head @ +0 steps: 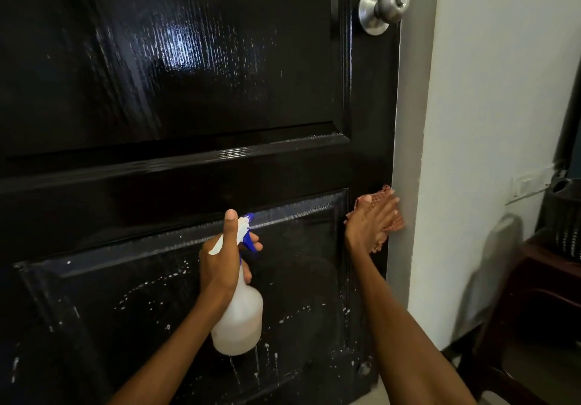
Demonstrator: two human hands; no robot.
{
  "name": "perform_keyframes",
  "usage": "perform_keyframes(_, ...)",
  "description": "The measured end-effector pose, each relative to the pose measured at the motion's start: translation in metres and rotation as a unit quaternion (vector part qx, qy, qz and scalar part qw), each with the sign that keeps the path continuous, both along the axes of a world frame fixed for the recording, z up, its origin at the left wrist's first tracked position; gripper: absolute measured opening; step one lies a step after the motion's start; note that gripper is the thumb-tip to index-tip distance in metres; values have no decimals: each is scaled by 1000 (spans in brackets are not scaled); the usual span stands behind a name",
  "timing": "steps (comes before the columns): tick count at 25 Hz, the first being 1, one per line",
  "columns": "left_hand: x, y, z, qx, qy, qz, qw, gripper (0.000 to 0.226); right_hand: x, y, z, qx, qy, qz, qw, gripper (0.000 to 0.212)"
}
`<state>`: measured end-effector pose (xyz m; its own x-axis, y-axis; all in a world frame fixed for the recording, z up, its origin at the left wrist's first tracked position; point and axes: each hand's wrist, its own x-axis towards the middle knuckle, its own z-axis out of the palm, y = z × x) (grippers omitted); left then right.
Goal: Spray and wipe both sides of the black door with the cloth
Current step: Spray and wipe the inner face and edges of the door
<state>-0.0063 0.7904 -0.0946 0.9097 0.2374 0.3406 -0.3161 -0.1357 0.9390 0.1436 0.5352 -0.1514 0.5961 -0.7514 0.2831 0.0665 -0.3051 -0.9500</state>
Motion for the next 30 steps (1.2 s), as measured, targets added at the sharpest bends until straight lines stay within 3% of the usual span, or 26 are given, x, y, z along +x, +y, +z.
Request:
perform_keyframes(3, -4, 10, 0, -2, -13, 13, 1000, 74, -8, 31, 21, -46, -46, 25, 998, 66)
perform_keyframes(6, -14, 28, -2, -6, -34, 54, 998, 71, -26, 99, 41, -245, -98, 80, 961, 65)
perform_keyframes(8, -24, 45, -6, -15, -47, 93, 995, 71, -43, 156, 43, -402, -141, 133, 895, 66)
perform_keyframes(10, -32, 63, -10, -25, -51, 126, 990, 73, -58, 199, 32, -563, -178, 164, 790, 68)
perform_keyframes(12, -40, 81, -11, -33, -50, 154, 986, 74, -57, 201, 24, -641, -201, 166, 722, 69)
perform_keyframes(13, -44, 90, -11, -39, -49, 163, 985, 75, -53, 190, 23, -641, -206, 146, 725, 70)
perform_keyframes(14, -47, 99, -10, -42, -47, 168, 984, 76, -47, 174, 22, -611, -190, 119, 759, 72)
perform_keyframes(15, -51, 108, -10, -43, -43, 172, 983, 77, -41, 156, 22, -547, -155, 87, 818, 75)
perform_keyframes(17, -61, 126, -9, -36, -37, 184, 981, 76, -31, 122, 24, -318, -68, 31, 945, 77)
perform_keyframes(19, -75, 142, -13, -34, -32, 208, 977, 75, -31, 112, 34, -90, -30, 8, 995, 80)
perform_keyframes(21, -90, 162, -17, -42, -26, 235, 971, 76, -41, 139, 45, -29, -37, 24, 999, 84)
perform_keyframes(24, -107, 191, -20, -56, -28, 271, 960, 76, -69, 226, 50, -183, -79, 87, 976, 75)
perform_keyframes(27, -122, 220, -19, -49, -44, 325, 943, 71, -97, 334, 48, -354, -121, 194, 907, 77)
perform_keyframes(30, -137, 242, -19, -46, -54, 370, 926, 70, -116, 422, 36, -528, -191, 242, 791, 74)
